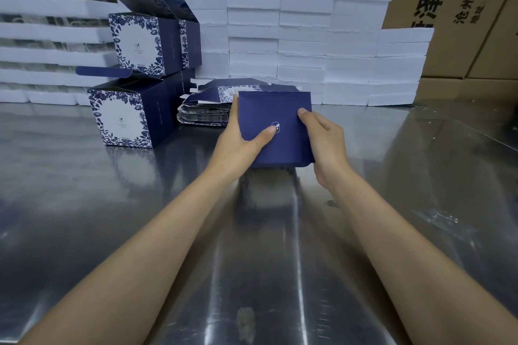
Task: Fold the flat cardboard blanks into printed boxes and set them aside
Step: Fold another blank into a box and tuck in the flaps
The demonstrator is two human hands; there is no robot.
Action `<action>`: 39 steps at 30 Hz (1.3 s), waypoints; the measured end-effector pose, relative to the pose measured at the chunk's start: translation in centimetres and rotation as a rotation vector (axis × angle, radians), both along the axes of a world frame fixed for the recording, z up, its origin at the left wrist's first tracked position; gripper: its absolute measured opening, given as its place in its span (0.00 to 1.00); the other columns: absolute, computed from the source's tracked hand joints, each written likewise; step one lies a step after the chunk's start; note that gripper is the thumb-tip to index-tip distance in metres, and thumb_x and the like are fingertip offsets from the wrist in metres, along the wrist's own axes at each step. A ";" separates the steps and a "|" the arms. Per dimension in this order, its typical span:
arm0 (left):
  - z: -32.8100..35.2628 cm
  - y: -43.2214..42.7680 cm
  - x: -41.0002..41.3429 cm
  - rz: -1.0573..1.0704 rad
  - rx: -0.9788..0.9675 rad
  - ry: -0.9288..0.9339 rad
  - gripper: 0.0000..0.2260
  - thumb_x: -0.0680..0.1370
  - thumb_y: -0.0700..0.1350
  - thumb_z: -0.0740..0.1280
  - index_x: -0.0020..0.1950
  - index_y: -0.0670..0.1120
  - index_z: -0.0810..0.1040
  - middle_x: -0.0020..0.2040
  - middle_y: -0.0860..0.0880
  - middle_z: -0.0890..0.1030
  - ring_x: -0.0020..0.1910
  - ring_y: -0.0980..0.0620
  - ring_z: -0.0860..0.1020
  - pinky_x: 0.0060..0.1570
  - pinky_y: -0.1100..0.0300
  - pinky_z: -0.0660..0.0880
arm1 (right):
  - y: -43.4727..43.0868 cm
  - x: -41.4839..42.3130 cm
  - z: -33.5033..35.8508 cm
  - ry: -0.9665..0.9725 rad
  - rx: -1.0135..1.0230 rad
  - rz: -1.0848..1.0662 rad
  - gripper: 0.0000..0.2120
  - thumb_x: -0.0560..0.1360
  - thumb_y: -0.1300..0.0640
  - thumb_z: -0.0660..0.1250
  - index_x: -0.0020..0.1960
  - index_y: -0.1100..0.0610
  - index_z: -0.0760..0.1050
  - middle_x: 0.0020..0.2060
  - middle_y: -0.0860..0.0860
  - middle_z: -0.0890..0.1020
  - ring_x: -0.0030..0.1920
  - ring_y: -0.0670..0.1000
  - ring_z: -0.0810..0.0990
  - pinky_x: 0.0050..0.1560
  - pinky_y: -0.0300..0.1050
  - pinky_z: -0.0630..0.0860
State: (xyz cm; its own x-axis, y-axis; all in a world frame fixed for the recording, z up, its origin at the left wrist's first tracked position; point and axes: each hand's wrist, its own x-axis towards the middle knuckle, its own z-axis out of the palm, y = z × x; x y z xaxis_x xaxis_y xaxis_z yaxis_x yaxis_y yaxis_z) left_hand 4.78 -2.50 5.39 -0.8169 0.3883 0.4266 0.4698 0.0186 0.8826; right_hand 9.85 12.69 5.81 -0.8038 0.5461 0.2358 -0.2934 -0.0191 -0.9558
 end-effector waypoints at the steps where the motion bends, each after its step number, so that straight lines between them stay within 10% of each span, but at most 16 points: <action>1: -0.1 0.0 0.1 0.015 0.003 0.006 0.31 0.74 0.54 0.73 0.73 0.59 0.62 0.60 0.63 0.79 0.59 0.62 0.78 0.62 0.56 0.74 | -0.1 0.0 0.0 0.002 0.014 -0.012 0.10 0.76 0.51 0.67 0.55 0.52 0.82 0.48 0.46 0.86 0.47 0.48 0.84 0.45 0.44 0.81; 8: -0.3 -0.4 -0.5 0.146 0.005 -0.005 0.29 0.73 0.57 0.73 0.71 0.58 0.67 0.57 0.65 0.79 0.54 0.67 0.78 0.52 0.67 0.73 | -0.6 0.4 -0.6 0.100 0.180 0.045 0.22 0.71 0.68 0.60 0.52 0.45 0.81 0.49 0.45 0.85 0.46 0.46 0.83 0.44 0.41 0.80; 15: -0.2 -0.4 -0.9 0.171 0.008 -0.118 0.25 0.78 0.64 0.59 0.72 0.55 0.65 0.64 0.59 0.76 0.60 0.59 0.76 0.58 0.62 0.71 | -0.5 -0.1 -0.5 0.019 0.145 0.108 0.16 0.81 0.54 0.56 0.64 0.49 0.77 0.55 0.45 0.83 0.55 0.47 0.81 0.51 0.42 0.78; 21: 0.0 -0.3 -0.7 0.173 -0.031 -0.057 0.29 0.80 0.60 0.60 0.77 0.48 0.57 0.68 0.54 0.72 0.66 0.55 0.73 0.65 0.58 0.70 | -0.8 0.5 -1.6 0.082 0.528 0.090 0.23 0.82 0.57 0.59 0.76 0.48 0.60 0.58 0.36 0.75 0.55 0.28 0.74 0.53 0.23 0.68; 27: 0.9 -0.4 -0.7 0.115 0.027 -0.061 0.38 0.78 0.51 0.62 0.78 0.55 0.37 0.69 0.57 0.71 0.62 0.57 0.74 0.58 0.60 0.67 | -1.8 1.1 0.2 0.307 0.283 -0.172 0.12 0.76 0.59 0.69 0.58 0.49 0.74 0.50 0.38 0.81 0.52 0.37 0.81 0.52 0.34 0.77; 30: 1.7 -1.0 -0.5 0.058 0.025 0.043 0.37 0.76 0.50 0.62 0.78 0.55 0.42 0.69 0.65 0.68 0.65 0.68 0.69 0.68 0.59 0.66 | -1.8 1.4 1.3 0.361 0.277 -0.233 0.08 0.75 0.61 0.69 0.50 0.49 0.75 0.47 0.42 0.82 0.50 0.41 0.81 0.53 0.38 0.78; 33: 1.9 -1.8 -0.5 0.223 -0.031 0.249 0.27 0.80 0.54 0.60 0.78 0.56 0.56 0.51 0.81 0.70 0.50 0.80 0.69 0.57 0.76 0.66 | -1.7 1.4 1.5 0.346 0.314 -0.211 0.07 0.77 0.61 0.65 0.52 0.53 0.78 0.48 0.43 0.82 0.52 0.41 0.80 0.55 0.39 0.75; 39: 1.5 -1.7 -0.8 0.427 -0.294 0.230 0.26 0.80 0.64 0.51 0.70 0.50 0.72 0.55 0.50 0.81 0.56 0.49 0.77 0.58 0.53 0.72 | -1.0 0.2 -0.2 0.116 0.640 -0.134 0.09 0.80 0.48 0.59 0.55 0.44 0.76 0.74 0.40 0.64 0.70 0.34 0.62 0.65 0.47 0.68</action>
State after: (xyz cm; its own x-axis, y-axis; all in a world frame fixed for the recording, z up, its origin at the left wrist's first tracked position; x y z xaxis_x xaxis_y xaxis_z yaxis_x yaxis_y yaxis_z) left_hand 3.97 -4.24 6.93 -0.8260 0.1733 0.5363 0.5466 0.4783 0.6874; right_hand 10.07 11.68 5.58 -0.6889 0.3629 0.6275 -0.3551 0.5858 -0.7285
